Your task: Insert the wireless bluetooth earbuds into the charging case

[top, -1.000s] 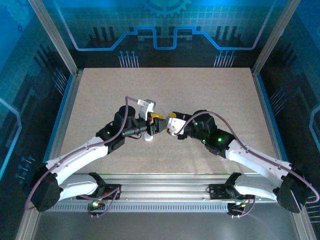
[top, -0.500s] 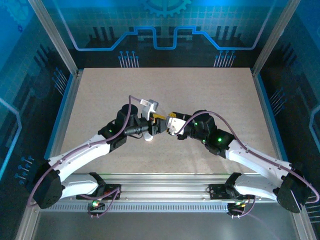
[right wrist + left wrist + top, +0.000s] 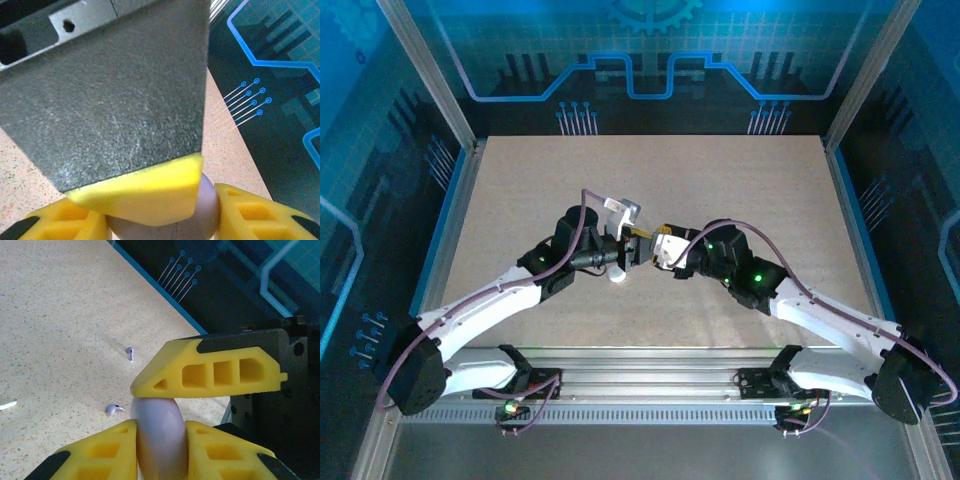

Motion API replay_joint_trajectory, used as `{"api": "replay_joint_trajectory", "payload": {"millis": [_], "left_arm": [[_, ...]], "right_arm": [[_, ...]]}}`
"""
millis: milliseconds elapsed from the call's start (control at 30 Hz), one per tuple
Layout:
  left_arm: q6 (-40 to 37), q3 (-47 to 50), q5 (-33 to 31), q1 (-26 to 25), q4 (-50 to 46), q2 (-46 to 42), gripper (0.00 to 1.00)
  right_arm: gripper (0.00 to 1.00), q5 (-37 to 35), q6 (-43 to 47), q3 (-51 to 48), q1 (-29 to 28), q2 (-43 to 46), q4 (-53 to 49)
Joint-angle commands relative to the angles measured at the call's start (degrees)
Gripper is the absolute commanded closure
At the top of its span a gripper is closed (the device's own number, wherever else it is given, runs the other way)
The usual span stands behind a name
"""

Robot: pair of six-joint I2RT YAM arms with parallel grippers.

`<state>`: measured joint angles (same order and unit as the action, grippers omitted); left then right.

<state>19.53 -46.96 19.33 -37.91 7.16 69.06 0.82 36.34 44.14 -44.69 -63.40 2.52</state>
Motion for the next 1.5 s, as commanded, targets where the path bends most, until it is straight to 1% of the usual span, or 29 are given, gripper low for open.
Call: {"api": "replay_joint_trajectory", "payload": {"millis": [0, 67, 100, 167, 200, 267, 367, 467, 600, 800, 900, 1000, 1300, 1467], "left_arm": [[-3.30, -1.91, 0.95, -0.34, -2.59, -0.14, 0.77], [-5.06, -2.07, 1.07, 0.18, -3.73, -0.57, 0.77], [-5.91, -2.16, 1.70, 0.61, -4.12, -0.75, 0.77], [-7.71, -2.31, 3.51, 1.61, -4.82, -0.94, 0.77], [-8.07, -2.11, 4.86, 2.38, -4.38, -0.78, 0.76], [-7.77, -2.27, 9.72, 4.33, -2.91, 0.14, 0.76], [-8.52, -2.34, 15.46, 5.07, 0.40, 0.88, 0.77], [-9.56, -1.92, 20.18, 5.04, 3.83, 1.00, 0.77], [-11.93, -1.01, 24.78, 5.03, 5.78, 0.47, 0.76], [-13.79, -0.77, 28.26, 4.87, 5.25, -0.80, 0.76], [-15.05, -0.45, 28.59, 4.49, 5.23, -1.76, 0.75], [-16.61, -0.07, 28.84, 4.00, 5.06, -2.58, 0.75], [-19.59, -0.14, 29.62, 2.44, 4.12, -3.53, 0.75], [-20.06, -0.21, 29.45, 2.38, 3.65, -3.75, 0.75]], "right_arm": [[0.43, 2.07, -2.26, 1.59, -0.67, 1.00, 1.21], [0.34, 3.15, -4.08, 0.91, -0.01, 2.60, 1.26], [0.31, 4.40, -5.21, 0.45, 0.61, 3.63, 1.01], [0.28, 9.22, -7.84, -0.63, 2.92, 6.56, -0.30], [0.28, 12.19, -8.84, -1.01, 4.35, 7.93, -1.20], [0.28, 20.52, -11.39, -1.51, 8.26, 10.91, -4.23], [0.28, 32.24, -15.71, -1.84, 14.72, 13.96, -8.34], [0.29, 37.31, -19.53, -2.32, 18.87, 16.11, -11.06], [0.32, 43.27, -19.32, -0.83, 22.10, 16.61, -17.32], [0.36, 48.05, -14.53, 4.40, 22.38, 12.40, -26.30], [0.38, 50.27, -14.12, 5.96, 22.36, 9.65, -27.17], [0.41, 53.39, -13.26, 9.67, 22.32, 6.09, -28.57], [0.49, 59.64, -7.96, 17.46, 21.26, -2.94, -35.45], [0.57, 61.71, -4.79, 19.39, 19.77, -5.36, -38.09]]}}
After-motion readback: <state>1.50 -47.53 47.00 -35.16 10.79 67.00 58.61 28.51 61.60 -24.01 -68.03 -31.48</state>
